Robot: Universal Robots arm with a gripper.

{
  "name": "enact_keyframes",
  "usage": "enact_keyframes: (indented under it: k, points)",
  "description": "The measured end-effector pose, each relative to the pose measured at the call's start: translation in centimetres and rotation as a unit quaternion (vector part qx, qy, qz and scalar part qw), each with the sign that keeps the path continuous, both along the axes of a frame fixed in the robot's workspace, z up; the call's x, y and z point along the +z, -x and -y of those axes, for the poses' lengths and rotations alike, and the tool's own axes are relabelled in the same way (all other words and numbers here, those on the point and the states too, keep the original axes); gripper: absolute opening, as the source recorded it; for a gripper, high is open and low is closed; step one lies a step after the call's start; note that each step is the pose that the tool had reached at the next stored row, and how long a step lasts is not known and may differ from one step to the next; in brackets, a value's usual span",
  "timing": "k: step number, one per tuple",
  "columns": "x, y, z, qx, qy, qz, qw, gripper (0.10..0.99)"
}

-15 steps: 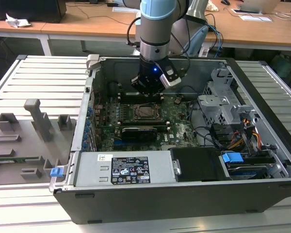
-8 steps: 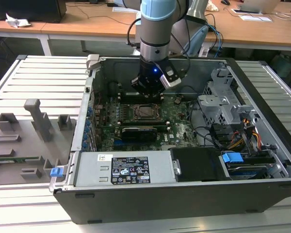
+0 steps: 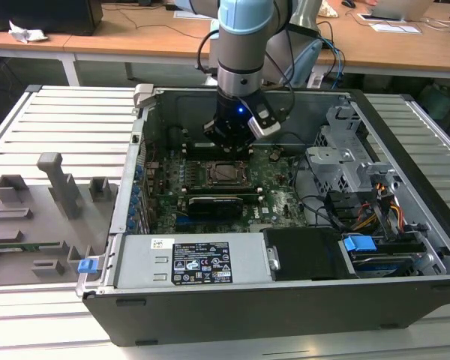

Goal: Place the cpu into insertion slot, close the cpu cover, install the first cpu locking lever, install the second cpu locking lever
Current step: 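Install the first cpu locking lever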

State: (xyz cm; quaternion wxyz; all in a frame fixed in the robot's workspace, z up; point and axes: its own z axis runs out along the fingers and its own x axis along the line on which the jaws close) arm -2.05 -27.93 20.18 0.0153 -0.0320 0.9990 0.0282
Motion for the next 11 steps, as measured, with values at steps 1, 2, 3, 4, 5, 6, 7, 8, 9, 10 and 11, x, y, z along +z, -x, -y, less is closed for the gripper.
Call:
enact_keyframes:
  k: [1, 2, 3, 4, 5, 6, 7, 8, 9, 10, 11]
  points:
    - [-0.01, 0.0, 0.01, 0.0, 0.0001, -0.0001, 1.0, 0.106]
    - [-0.02, 0.0, 0.01, 0.0, 0.0002, -0.0001, 1.0, 0.106]
    - [-0.03, 0.0, 0.01, 0.0, -0.0001, -0.0001, 1.0, 0.106]
    - [-0.03, 0.0, 0.01, 0.0, -0.0008, -0.0001, 1.0, 0.106]
    - [-0.04, -0.01, 0.0, 0.0, -0.0016, 0.0, 1.0, 0.106]
    - [-0.04, 0.0, 0.0, 0.0, -0.0021, 0.0, 1.0, 0.106]
    - [-0.04, 0.0, 0.0, 0.0, -0.0032, 0.0, 1.0, 0.106]
    - [-0.03, 0.0, 0.0, 0.0, -0.0041, 0.0, 1.0, 0.106]
    - [-0.04, 0.0, 0.0, 0.0, -0.0048, 0.0, 1.0, 0.106]
    - [-0.02, 0.0, 0.0, 0.0, -0.0053, 0.0, 1.0, 0.106]
    - [0.04, 0.0, -0.01, 0.0, -0.0055, 0.0001, 1.0, 0.106]
